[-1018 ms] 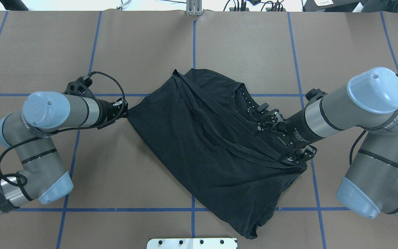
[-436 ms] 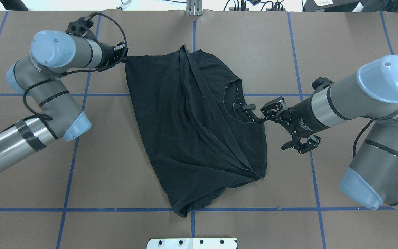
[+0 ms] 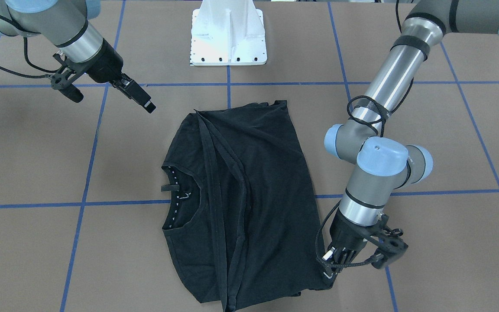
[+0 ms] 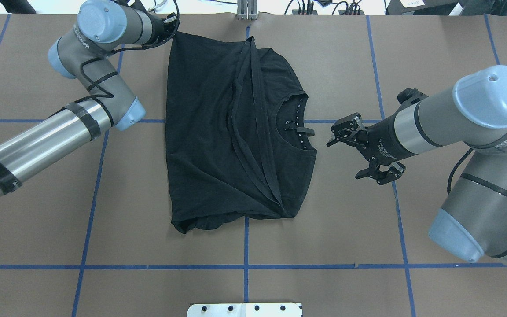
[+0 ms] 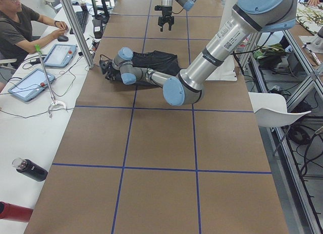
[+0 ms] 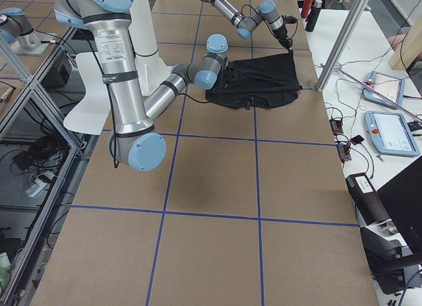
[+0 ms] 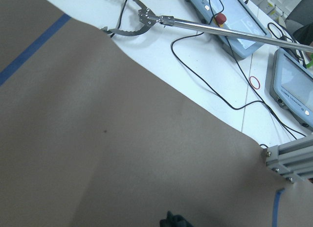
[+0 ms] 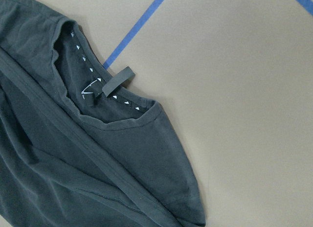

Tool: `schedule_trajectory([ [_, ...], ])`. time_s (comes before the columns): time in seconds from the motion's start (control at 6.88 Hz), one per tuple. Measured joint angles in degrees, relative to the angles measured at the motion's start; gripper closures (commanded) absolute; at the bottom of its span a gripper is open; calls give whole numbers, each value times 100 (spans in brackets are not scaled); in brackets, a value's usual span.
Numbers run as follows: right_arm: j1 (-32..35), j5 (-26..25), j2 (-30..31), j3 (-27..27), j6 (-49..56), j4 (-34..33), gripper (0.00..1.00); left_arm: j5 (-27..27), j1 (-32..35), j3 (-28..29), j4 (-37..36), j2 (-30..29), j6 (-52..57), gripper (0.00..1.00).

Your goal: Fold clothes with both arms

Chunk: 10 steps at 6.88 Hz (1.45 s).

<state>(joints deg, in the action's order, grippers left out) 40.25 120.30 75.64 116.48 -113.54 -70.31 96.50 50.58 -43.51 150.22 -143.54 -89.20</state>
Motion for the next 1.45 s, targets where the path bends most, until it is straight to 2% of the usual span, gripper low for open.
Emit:
schedule_trajectory([
  [0.15, -31, -85, -36, -29, 75, -2, 0, -48, 10, 463, 212, -274, 44, 69],
  [0.29, -84, -199, -103, -84, 113, -6, 0, -61, 15, 680, 317, -410, 77, 10],
  [0.44, -182, -384, -217, -185, 128, -8, 0, -56, 18, 738, 369, -458, 160, 2],
  [0.58, -320, -649, -399, -312, 130, -8, 0, -37, 30, 601, 404, -396, 266, 3],
  [0.73, -426, -864, -569, -407, 130, -7, 0, 13, 40, 94, 411, -70, 322, 5],
  [1.02, -645, -1006, -904, -618, 472, -27, 0, 276, 53, -1684, 336, 1235, 371, 7],
  [1.16, -769, -1033, -1048, -756, 1171, -48, 1, 404, 56, -2361, 186, 1736, 385, 6],
  [1.45, -938, -1046, -1182, -1033, 2849, -76, 21, 710, 78, -3415, -98, 2670, 796, 6],
])
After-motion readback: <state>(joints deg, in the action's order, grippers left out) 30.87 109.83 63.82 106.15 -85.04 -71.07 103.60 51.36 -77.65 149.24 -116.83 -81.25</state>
